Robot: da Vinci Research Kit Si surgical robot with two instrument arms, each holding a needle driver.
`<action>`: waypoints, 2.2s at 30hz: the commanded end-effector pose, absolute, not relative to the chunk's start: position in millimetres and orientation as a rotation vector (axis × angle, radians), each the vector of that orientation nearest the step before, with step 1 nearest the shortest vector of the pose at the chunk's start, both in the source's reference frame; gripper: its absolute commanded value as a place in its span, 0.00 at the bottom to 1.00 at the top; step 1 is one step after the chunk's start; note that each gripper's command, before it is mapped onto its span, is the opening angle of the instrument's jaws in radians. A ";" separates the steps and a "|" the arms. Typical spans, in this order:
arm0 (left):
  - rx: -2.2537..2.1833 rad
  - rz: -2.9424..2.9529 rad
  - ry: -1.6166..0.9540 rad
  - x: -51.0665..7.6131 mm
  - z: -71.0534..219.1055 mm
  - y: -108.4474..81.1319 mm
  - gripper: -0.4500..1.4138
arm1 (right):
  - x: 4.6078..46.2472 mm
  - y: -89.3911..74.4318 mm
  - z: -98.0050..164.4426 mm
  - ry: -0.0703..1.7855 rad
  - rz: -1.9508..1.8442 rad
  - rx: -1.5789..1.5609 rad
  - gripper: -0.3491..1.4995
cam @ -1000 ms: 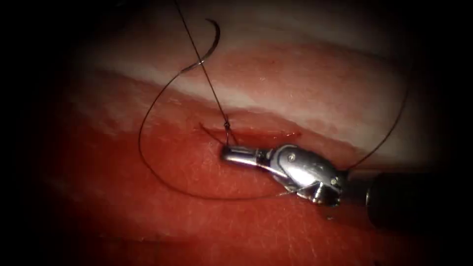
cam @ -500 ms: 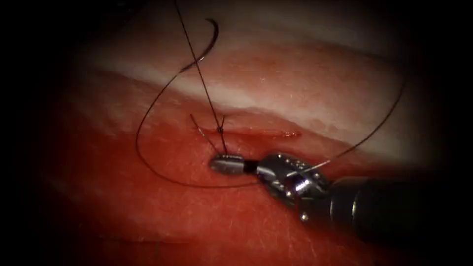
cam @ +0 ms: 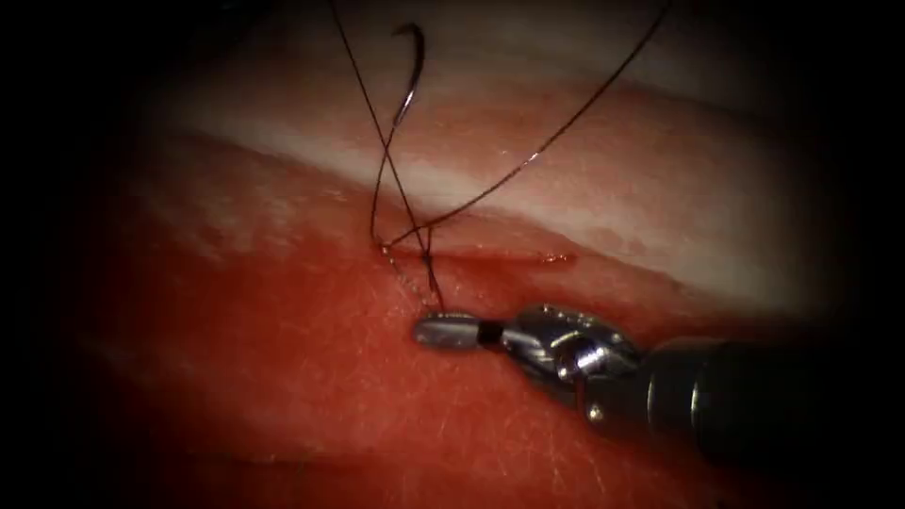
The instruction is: Wound Closure
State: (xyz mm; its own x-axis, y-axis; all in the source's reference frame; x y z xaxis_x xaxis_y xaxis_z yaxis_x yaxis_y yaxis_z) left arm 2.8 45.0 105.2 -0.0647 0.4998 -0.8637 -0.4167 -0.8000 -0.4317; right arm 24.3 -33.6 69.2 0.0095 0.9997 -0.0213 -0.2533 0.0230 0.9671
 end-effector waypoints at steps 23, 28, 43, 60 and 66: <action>-1.793 1.837 -0.279 -1.8 93.1 39.6 0.00 | 21.9 -30.2 70.0 1.439 0.481 0.290 0.97; -1.849 1.796 -0.346 -2.9 88.7 39.4 0.00 | 21.8 -30.1 69.9 1.443 0.516 0.313 0.91; -1.998 1.732 -0.558 -5.7 75.2 36.9 0.00 | 19.6 -26.9 66.4 1.430 0.913 0.557 0.80; -2.094 1.646 -0.668 -6.8 67.5 38.7 0.00 | 20.4 -23.3 70.2 1.263 1.065 0.519 0.82; -2.124 1.618 -0.694 -7.5 65.5 39.1 0.00 | 22.4 -23.2 72.8 1.218 1.059 0.502 0.85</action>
